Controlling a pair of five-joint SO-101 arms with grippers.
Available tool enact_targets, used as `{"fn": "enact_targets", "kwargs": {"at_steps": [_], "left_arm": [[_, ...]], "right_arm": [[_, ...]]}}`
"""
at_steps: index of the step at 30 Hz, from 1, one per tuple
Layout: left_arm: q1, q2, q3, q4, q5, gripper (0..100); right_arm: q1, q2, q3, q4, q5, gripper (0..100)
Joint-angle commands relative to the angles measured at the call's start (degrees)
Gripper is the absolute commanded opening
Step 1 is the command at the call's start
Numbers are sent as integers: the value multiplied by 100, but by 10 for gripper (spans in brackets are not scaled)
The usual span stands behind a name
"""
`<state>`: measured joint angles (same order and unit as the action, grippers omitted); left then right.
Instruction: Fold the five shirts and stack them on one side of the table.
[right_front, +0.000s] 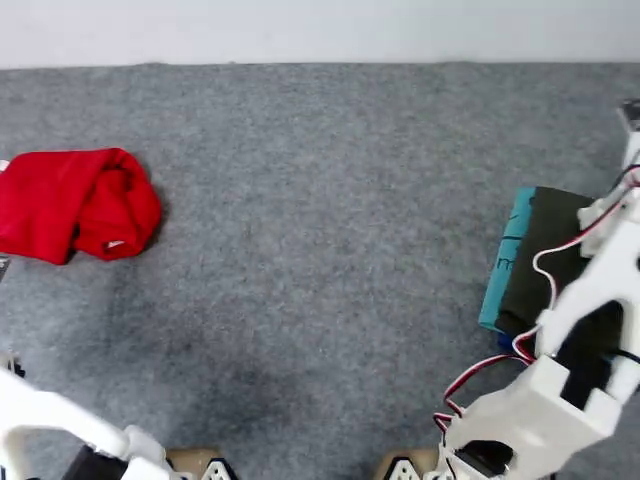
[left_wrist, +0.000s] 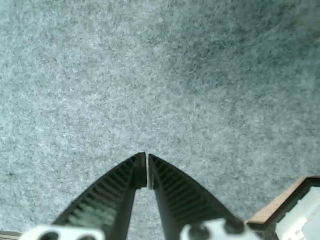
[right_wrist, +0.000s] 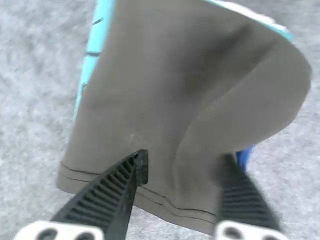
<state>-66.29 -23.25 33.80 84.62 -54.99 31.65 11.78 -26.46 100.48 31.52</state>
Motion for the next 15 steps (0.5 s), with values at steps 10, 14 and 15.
{"fn": "enact_targets", "kwargs": {"at_steps": [10,14,15], "left_arm": [[-9,-176,-242,-44,-53,16],[9,-167,-242,-44,-53,16],[26,-167,-242,-44,-53,16]], "right_arm": [[760,-233,70,-286,273,72],[1218,-215,70,-725,730,235],[1341,-233,70,-866,738,287]]}}
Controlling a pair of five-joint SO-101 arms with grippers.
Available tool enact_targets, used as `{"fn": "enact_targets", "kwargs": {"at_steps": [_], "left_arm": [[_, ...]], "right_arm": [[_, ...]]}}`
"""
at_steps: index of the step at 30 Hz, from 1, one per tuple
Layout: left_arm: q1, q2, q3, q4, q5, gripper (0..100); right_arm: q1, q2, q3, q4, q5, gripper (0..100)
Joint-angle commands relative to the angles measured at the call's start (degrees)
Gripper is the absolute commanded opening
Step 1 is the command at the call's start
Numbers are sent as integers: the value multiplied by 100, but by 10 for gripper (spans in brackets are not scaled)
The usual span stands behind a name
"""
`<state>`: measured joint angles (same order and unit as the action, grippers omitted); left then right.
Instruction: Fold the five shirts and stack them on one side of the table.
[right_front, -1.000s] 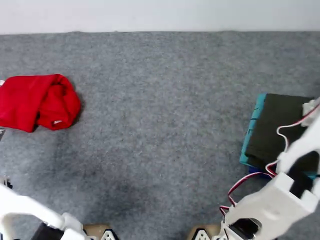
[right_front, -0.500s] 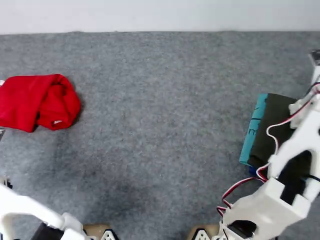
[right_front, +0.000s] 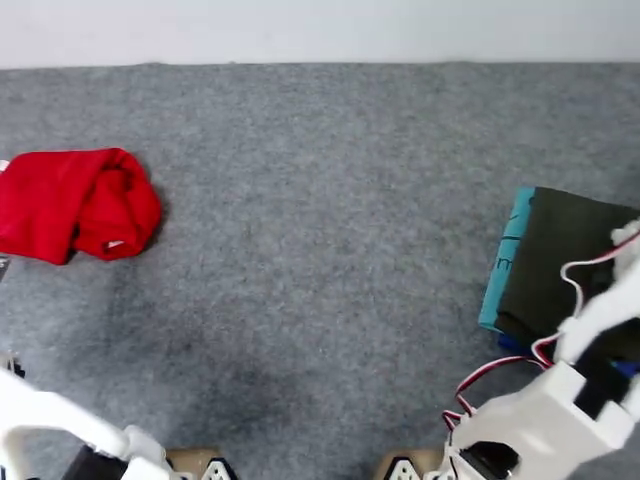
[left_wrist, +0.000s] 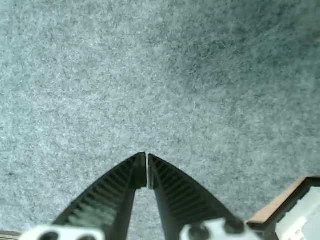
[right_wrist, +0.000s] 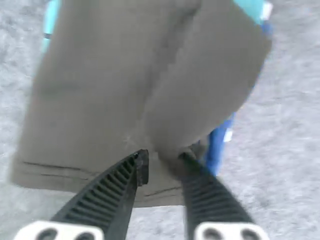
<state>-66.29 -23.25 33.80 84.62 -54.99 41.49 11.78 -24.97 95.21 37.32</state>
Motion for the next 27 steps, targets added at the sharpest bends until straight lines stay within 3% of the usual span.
{"fn": "enact_targets", "kwargs": {"at_steps": [1,4,7,12,17,20,27], "left_arm": [[35,-167,-242,-44,-53,16],[44,-141,-233,-44,-53,16],[44,-141,-233,-44,-53,16],[44,-167,-31,-79,-62,16],[44,-176,57,-70,-62,16],[44,-176,48,-79,-62,16],[44,-176,66,-70,-62,16]], "right_arm": [[479,-259,-79,-488,167,335],[699,-268,-176,-655,167,420],[681,-268,-299,-602,158,404],[224,-215,-308,-673,123,277],[-321,-259,-325,-936,123,6],[-347,-215,-325,-1349,149,38],[-163,523,-290,-2501,158,9]]}}
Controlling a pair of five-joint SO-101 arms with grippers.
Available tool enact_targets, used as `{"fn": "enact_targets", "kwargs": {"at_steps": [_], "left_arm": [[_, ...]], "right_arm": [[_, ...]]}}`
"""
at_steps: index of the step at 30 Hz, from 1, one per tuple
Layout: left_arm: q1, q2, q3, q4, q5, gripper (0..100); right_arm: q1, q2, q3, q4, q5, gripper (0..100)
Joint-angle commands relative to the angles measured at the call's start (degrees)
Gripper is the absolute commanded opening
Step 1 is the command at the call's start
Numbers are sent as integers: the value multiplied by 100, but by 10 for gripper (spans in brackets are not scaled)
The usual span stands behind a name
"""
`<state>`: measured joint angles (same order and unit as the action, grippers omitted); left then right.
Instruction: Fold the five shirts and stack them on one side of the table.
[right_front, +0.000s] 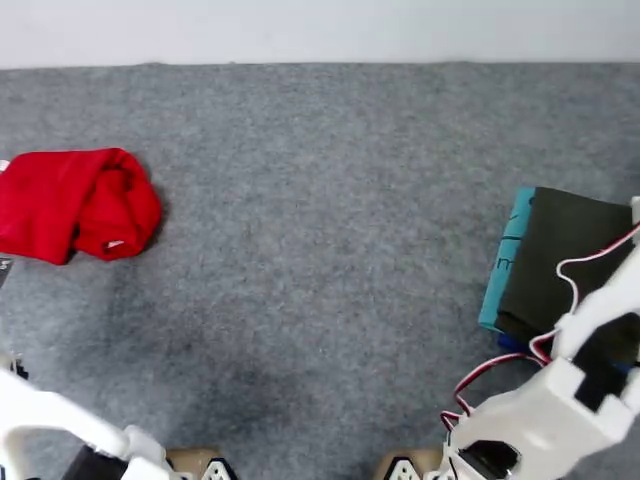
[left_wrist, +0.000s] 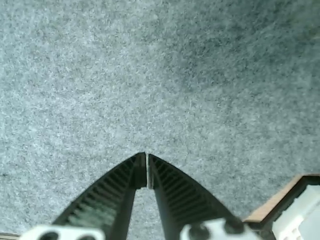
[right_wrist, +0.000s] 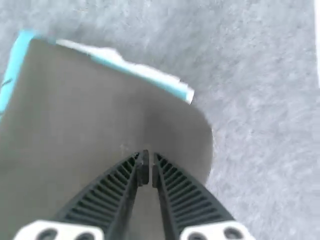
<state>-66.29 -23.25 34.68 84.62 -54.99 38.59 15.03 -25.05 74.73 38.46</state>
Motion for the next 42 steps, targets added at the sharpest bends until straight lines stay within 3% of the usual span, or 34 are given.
{"fn": "enact_targets", "kwargs": {"at_steps": [1,7,10,18,27,38,42], "left_arm": [[44,-176,-22,-70,-62,16],[44,-176,-13,-79,-62,16],[44,-149,-13,-79,-62,16],[44,-158,-13,-70,-62,16],[44,-176,-13,-53,-62,16],[44,-158,-13,-62,-62,16],[44,-149,-13,-70,-62,16]], "right_arm": [[198,365,-281,-593,44,9],[321,1631,-281,-1516,44,9],[303,1851,-554,-1508,18,9],[-75,787,-1802,752,-580,9],[-743,426,-1793,2853,-571,9],[-1068,-567,905,2791,-607,9],[-1332,-655,1749,2237,-888,9]]}}
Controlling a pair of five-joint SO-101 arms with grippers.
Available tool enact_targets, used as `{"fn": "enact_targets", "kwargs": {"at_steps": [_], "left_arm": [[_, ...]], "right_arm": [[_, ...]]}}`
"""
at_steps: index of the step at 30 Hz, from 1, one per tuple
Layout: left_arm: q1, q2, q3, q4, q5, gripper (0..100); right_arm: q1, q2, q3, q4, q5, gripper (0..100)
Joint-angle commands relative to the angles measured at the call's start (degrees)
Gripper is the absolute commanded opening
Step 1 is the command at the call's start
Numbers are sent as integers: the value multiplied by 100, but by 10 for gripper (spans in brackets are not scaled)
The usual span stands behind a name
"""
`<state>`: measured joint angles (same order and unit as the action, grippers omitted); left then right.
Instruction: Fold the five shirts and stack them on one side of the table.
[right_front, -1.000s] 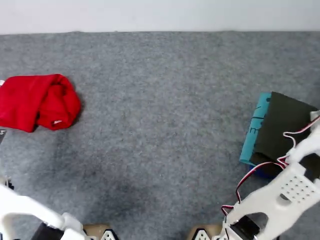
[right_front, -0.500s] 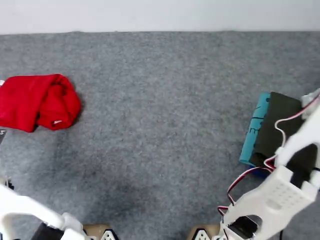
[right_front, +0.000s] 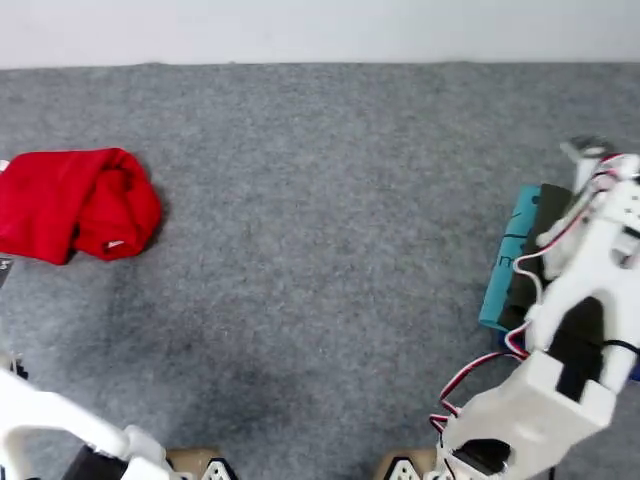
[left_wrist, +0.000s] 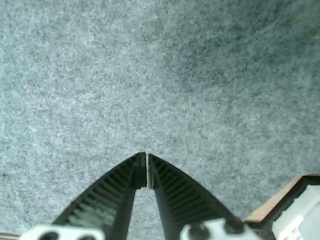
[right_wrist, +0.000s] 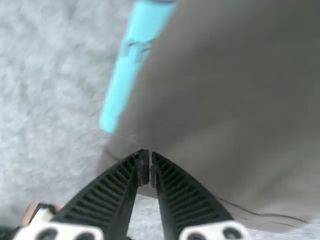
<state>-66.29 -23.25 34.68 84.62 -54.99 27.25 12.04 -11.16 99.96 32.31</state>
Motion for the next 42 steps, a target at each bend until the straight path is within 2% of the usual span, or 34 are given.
{"fn": "enact_targets", "kwargs": {"at_steps": [1,7,12,18,22,29,32,36,42], "left_arm": [[44,-149,-13,-70,-62,16],[44,-158,-4,-53,-62,16],[44,-167,-4,-53,-62,16],[44,-167,-4,-44,-62,16],[44,-167,-4,-44,-62,16],[44,-167,92,-70,-62,16],[44,-176,242,-79,-70,16],[44,-176,295,-88,-70,16],[53,-176,251,-53,-70,16]], "right_arm": [[-224,-347,607,-532,-422,9],[-857,-356,2295,-1780,-677,9],[-1130,-655,2251,-1455,-677,9],[-453,-1218,1310,-892,-589,9],[295,-1288,571,-760,123,9],[1402,-541,105,-2378,765,9],[1675,-31,105,-2844,782,9],[1868,637,97,-2958,782,9],[1798,224,-677,-1956,747,9]]}}
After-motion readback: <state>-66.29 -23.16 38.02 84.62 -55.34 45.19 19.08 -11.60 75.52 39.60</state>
